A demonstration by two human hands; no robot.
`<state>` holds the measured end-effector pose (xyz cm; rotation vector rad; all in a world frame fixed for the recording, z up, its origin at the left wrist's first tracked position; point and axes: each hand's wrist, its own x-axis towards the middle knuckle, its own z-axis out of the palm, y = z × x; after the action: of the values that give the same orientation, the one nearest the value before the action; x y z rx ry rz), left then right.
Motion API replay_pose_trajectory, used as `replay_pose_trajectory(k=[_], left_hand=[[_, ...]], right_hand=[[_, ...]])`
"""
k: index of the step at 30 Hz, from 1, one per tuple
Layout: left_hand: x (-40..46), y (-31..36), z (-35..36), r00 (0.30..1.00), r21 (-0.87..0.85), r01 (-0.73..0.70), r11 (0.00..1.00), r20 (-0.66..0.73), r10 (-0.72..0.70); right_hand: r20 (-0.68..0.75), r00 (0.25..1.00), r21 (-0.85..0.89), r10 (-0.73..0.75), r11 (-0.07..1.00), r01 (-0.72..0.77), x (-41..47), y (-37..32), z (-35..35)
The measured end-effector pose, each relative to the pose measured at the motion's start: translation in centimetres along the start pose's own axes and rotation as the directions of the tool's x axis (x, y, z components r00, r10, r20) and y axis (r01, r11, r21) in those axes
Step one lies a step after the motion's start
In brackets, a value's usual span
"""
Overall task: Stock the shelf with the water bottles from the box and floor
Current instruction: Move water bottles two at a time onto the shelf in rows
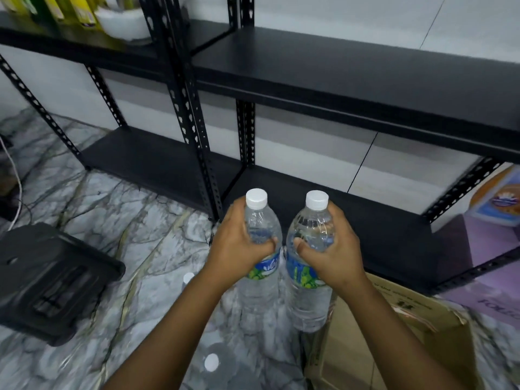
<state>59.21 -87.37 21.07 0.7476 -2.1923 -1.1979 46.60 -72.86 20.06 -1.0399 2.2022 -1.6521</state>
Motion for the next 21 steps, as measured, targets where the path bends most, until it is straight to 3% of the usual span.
replay_pose_trajectory(k=[21], left_hand=[[12.4, 20.3, -3.6, 0.945, 0.075, -0.322, 0.944, -0.033, 0.325]], right_hand=[[-0.200, 0.925, -0.059, -0.323, 0.946, 0.318, 12.4, -15.2, -12.7]])
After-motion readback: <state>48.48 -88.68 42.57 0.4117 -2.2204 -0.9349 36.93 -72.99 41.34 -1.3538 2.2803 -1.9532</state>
